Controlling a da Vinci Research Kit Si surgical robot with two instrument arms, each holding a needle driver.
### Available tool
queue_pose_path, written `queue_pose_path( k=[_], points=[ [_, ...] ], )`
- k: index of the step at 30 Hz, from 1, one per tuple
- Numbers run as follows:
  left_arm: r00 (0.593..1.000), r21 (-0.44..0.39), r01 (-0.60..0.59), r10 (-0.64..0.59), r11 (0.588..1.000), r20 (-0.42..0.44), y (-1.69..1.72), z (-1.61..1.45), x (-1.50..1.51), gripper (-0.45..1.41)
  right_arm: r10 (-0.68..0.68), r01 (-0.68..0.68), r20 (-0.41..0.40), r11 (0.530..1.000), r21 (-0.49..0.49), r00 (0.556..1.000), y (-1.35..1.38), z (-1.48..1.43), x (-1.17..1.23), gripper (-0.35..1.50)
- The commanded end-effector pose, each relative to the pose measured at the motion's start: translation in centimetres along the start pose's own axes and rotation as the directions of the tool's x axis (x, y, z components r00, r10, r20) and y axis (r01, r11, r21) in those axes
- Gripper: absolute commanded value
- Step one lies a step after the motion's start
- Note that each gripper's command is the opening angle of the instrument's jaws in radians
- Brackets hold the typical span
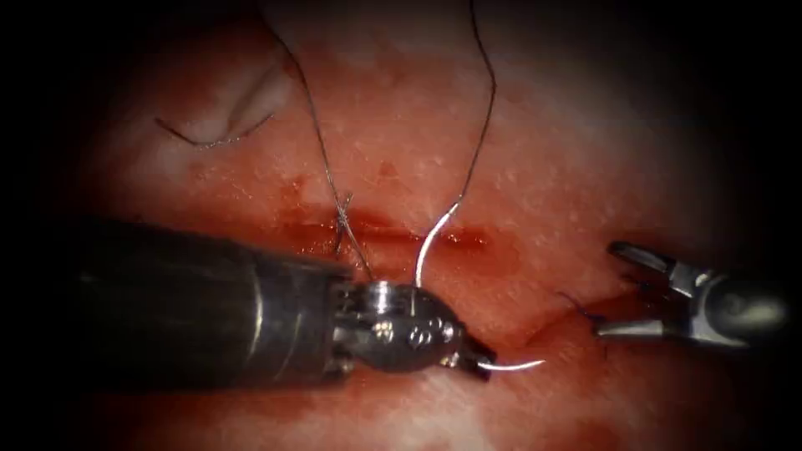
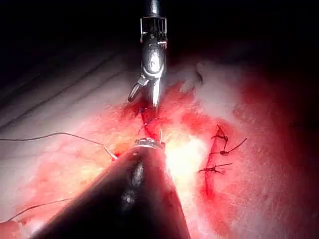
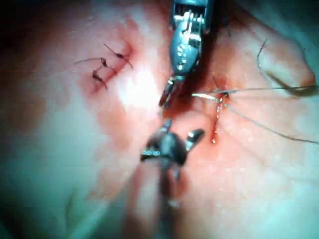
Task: Wound Closure
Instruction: Pick up the needle near the tip using the left tool, then hand the needle over from the left hand to the right hand.
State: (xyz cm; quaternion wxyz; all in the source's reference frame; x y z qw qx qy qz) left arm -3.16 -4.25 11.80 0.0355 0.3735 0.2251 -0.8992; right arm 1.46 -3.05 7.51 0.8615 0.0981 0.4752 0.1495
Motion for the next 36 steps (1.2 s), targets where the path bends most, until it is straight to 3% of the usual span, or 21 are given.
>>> queue_pose_path(
  k=[1,4,8,10,13,18,24,36],
  points=[
    [0.996,0.009,-0.070,0.071,0.997,-0.047,-0.03,-0.03,-0.02,-0.45,0.042,-0.041,-0.020,0.999,0.017,0.999,-0.01,0.15,0.01,1.03],
    [0.960,-0.008,-0.233,0.229,0.972,-0.160,-0.01,-0.22,-0.08,-0.45,0.128,-0.125,-0.077,0.991,0.048,0.989,0.12,0.25,0.02,1.03],
    [0.900,-0.027,-0.347,0.324,0.938,-0.290,0.02,-0.37,-0.17,-0.45,0.213,-0.204,-0.116,0.975,0.085,0.970,0.26,0.37,-0.01,1.03],
    [0.870,-0.033,-0.380,0.345,0.924,-0.352,-0.01,-0.43,-0.20,-0.45,0.280,-0.259,-0.165,0.956,0.139,0.946,0.33,0.43,-0.01,1.03],
    [0.799,-0.018,-0.440,0.382,0.898,-0.464,-0.08,-0.56,-0.28,-0.45,0.418,-0.361,-0.264,0.902,0.239,0.869,0.53,0.63,-0.01,1.03],
    [0.745,-0.003,-0.480,0.406,0.877,-0.530,-0.10,-0.68,-0.39,-0.45,0.574,-0.460,-0.308,0.807,0.370,0.759,0.64,1.04,0.01,1.03],
    [0.696,0.014,-0.519,0.432,0.855,-0.573,-0.12,-0.73,-0.47,-0.45,0.663,-0.507,-0.313,0.734,0.452,0.680,0.68,1.48,0.13,1.03],
    [0.664,0.029,-0.535,0.442,0.844,-0.603,-0.16,-0.76,-0.53,-0.45,0.713,-0.527,-0.318,0.686,0.502,0.625,0.65,1.78,0.18,1.03]
  ],
)
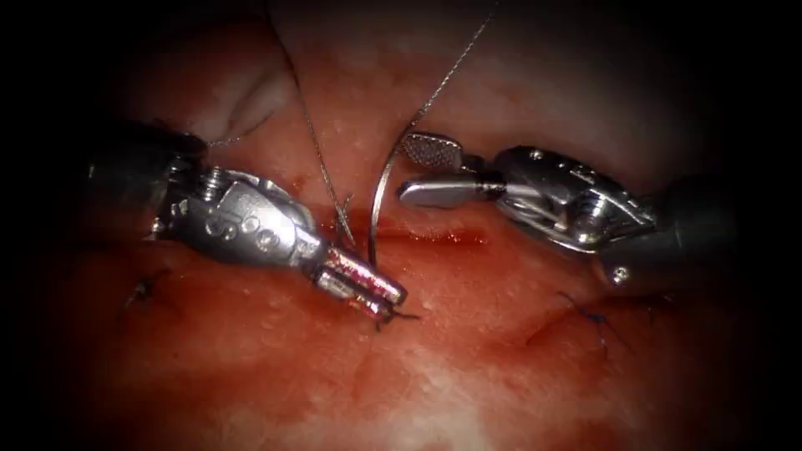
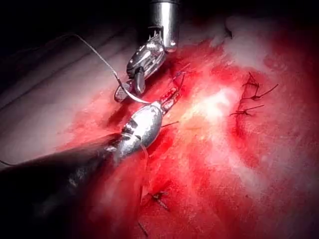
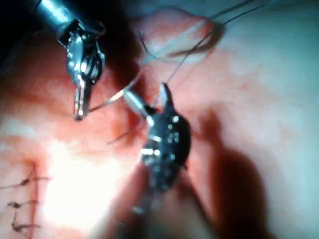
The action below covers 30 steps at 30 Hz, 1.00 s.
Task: Wound Closure
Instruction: Hand the needle over from the left hand to the right hand.
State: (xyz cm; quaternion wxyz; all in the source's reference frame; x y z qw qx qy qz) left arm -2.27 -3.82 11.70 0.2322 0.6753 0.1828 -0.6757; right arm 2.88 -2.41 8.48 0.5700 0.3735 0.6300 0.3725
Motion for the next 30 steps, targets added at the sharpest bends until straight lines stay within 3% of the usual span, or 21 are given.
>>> queue_pose_path(
  k=[1,11,21,22,24,25,26,30],
  points=[
    [1.000,-0.001,-0.001,0.001,1.000,-0.001,-0.02,0.04,-0.05,-0.45,0.000,0.000,-0.003,1.000,0.003,1.000,0.03,0.07,-0.05,1.03],
    [1.000,-0.007,-0.012,0.012,1.000,-0.023,0.00,0.08,-0.03,-0.45,0.034,-0.032,-0.051,0.999,0.037,0.998,0.05,0.09,-0.01,0.99],
    [0.999,-0.027,-0.025,0.024,0.999,-0.031,0.05,0.12,-0.07,-0.45,0.054,-0.049,-0.060,0.995,0.092,0.997,-0.15,0.17,0.12,0.93],
    [0.999,-0.029,-0.026,0.025,0.999,-0.032,0.05,0.12,-0.07,-0.45,0.054,-0.049,-0.059,0.994,0.094,0.997,-0.14,0.18,0.11,0.88],
    [0.999,-0.029,-0.026,0.025,0.999,-0.034,0.05,0.11,-0.06,-0.45,0.057,-0.051,-0.056,0.994,0.097,0.997,-0.12,0.19,0.08,0.42],
    [0.999,-0.030,-0.026,0.025,0.999,-0.034,0.05,0.12,-0.06,-0.45,0.043,-0.038,-0.046,0.993,0.112,0.998,-0.12,0.19,0.07,-0.23],
    [0.999,-0.030,-0.026,0.025,0.999,-0.035,0.05,0.12,-0.05,-0.45,0.031,-0.025,-0.045,0.993,0.115,0.999,-0.11,0.18,0.07,-0.35],
    [0.999,-0.032,-0.027,0.026,0.999,-0.037,0.06,0.13,-0.03,-0.45,-0.025,0.031,-0.063,0.996,0.087,0.998,-0.10,0.17,0.08,-0.35]
  ],
)
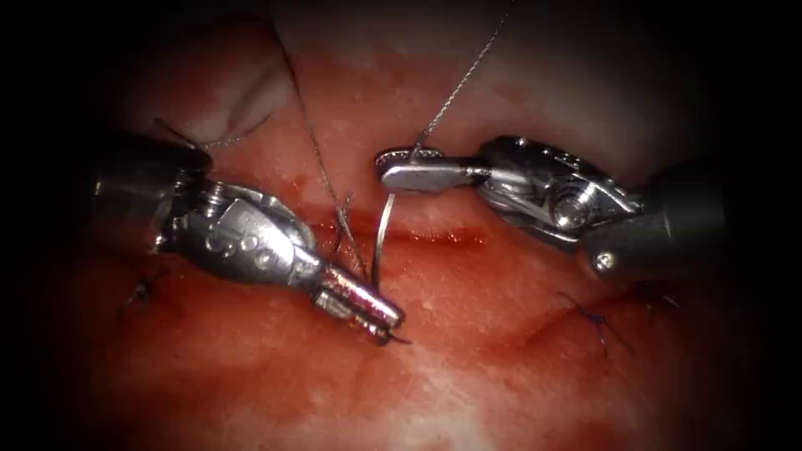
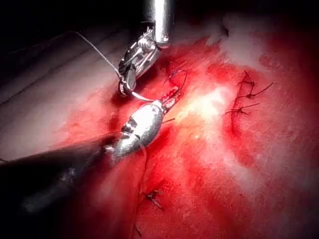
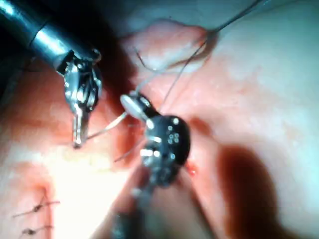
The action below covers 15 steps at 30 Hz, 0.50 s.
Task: Wound Closure
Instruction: Hand the needle over from the left hand to the right hand.
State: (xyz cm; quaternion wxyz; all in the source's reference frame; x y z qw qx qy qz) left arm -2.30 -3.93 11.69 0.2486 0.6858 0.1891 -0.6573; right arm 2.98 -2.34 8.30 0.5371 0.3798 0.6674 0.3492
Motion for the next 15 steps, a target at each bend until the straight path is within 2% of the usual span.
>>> queue_pose_path(
  k=[1,3,4,6,7,9,11,15],
  points=[
    [1.000,0.000,0.000,0.000,1.000,-0.002,-0.02,0.04,-0.04,-0.45,-0.011,0.011,-0.001,1.000,-0.003,1.000,0.03,0.04,-0.04,-0.35],
    [1.000,0.009,0.007,-0.007,1.000,0.004,-0.03,0.04,-0.02,-0.45,-0.021,0.021,-0.002,1.000,-0.005,1.000,0.02,0.02,-0.02,-0.35],
    [1.000,0.018,0.019,-0.020,1.000,0.010,-0.05,0.03,-0.01,-0.38,-0.032,0.032,-0.002,0.999,-0.004,0.999,0.01,0.01,-0.01,-0.35],
    [0.997,0.039,0.068,-0.069,0.997,0.021,-0.08,0.00,0.02,0.41,-0.047,0.047,0.005,0.999,-0.012,0.999,0.00,-0.02,0.01,-0.35],
    [0.995,0.051,0.092,-0.093,0.994,0.027,-0.10,-0.01,0.04,0.69,-0.051,0.051,0.010,0.999,-0.014,0.999,-0.01,-0.03,0.03,-0.35],
    [0.986,0.083,0.157,-0.161,0.984,0.038,-0.13,-0.04,0.07,1.01,-0.066,0.066,0.018,0.998,-0.018,0.998,-0.03,-0.05,0.05,-0.35],
    [0.975,0.114,0.211,-0.217,0.971,0.047,-0.16,-0.06,0.10,1.13,-0.074,0.075,0.022,0.997,-0.024,0.997,-0.05,-0.08,0.07,-0.35],
    [0.952,0.175,0.288,-0.301,0.942,0.055,-0.19,-0.12,0.18,1.23,-0.107,0.109,0.047,0.993,-0.051,0.993,-0.10,-0.13,0.13,-0.35]
  ],
)
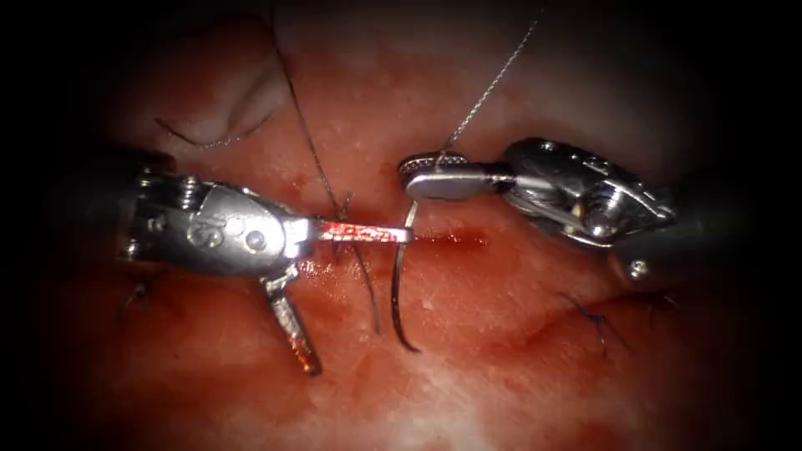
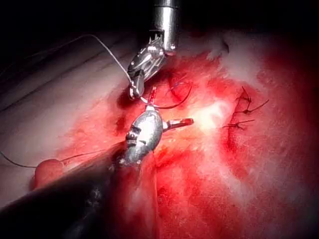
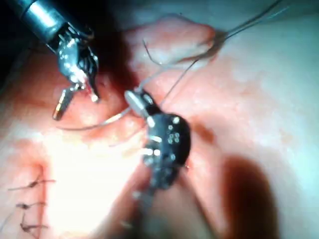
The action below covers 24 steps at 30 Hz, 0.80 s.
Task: Wound Closure
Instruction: Hand the needle over from the left hand to the right hand, then pass the needle back to the left to regrasp.
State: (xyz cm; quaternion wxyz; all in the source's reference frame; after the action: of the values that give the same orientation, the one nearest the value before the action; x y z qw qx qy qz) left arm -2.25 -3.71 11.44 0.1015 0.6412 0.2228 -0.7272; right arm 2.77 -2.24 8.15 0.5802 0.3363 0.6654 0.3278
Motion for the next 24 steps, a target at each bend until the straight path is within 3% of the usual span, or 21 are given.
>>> queue_pose_path(
  k=[1,6,10,13,20,24],
  points=[
    [1.000,0.013,0.015,-0.015,1.000,0.003,-0.02,0.05,-0.04,1.23,-0.003,0.003,-0.002,1.000,-0.003,1.000,0.00,0.02,-0.04,-0.35],
    [0.998,0.073,0.035,-0.038,0.997,0.042,0.03,0.07,-0.05,1.19,0.004,-0.004,0.002,0.999,-0.050,1.000,-0.01,-0.02,0.04,-0.35],
    [0.995,0.152,-0.037,0.023,0.988,0.093,0.09,0.10,-0.01,0.81,0.014,-0.015,-0.005,0.995,-0.101,1.000,0.01,-0.03,0.05,-0.35],
    [0.992,0.178,-0.070,0.049,0.982,0.116,0.12,0.12,0.02,0.74,0.050,-0.051,-0.013,0.993,-0.109,0.999,0.01,-0.03,0.07,-0.35],
    [0.990,0.230,-0.067,0.035,0.971,0.138,0.14,0.15,0.04,0.37,0.068,-0.070,-0.021,0.990,-0.120,0.997,-0.01,-0.03,0.08,-0.35],
    [0.990,0.246,-0.061,0.029,0.967,0.135,0.17,0.22,0.04,0.30,0.068,-0.070,-0.023,0.990,-0.124,0.997,-0.01,-0.02,0.08,-0.35]
  ],
)
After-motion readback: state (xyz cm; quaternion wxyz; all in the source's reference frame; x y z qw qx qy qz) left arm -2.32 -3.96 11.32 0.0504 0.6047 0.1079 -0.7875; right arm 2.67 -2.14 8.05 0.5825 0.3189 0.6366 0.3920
